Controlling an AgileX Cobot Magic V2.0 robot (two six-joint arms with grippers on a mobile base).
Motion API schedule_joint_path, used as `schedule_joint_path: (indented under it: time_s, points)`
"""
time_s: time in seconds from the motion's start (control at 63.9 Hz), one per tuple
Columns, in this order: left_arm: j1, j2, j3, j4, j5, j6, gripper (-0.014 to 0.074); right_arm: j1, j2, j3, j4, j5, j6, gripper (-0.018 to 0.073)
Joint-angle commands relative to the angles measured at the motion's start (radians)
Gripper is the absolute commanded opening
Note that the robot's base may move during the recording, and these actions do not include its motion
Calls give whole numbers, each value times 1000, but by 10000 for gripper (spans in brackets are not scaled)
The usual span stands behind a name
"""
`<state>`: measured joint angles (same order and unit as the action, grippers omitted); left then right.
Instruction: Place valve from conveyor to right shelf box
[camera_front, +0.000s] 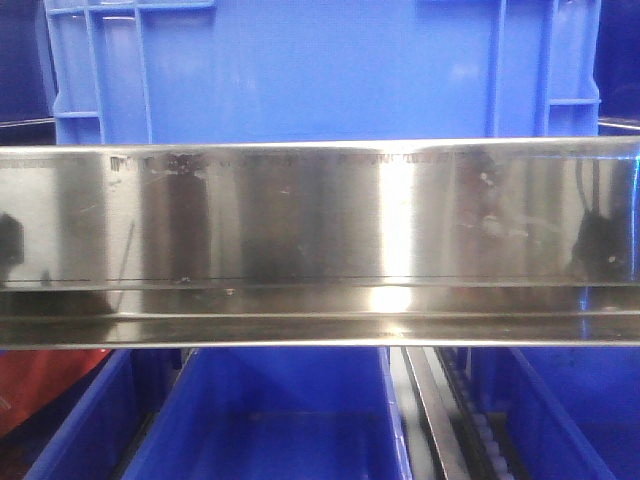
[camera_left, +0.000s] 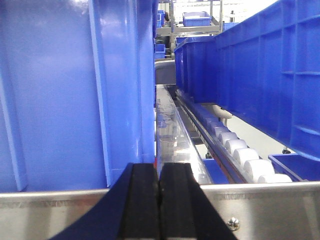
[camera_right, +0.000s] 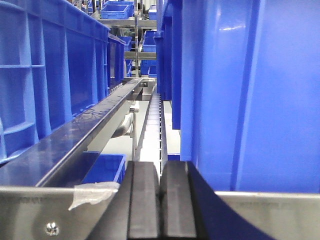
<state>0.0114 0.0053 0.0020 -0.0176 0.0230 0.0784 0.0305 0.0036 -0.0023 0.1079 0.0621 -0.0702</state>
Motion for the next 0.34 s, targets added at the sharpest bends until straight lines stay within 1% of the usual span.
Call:
schedule_joint_path:
  time_s: [0.0,0.329]
  points:
    - [6,-5,-2,-5,-17,-3,-111,-6,-4,2,-7,-24,0,-162]
    - [6,-5,-2,-5,-17,-3,-111,-6,-4,2,-7,-24,0,-162]
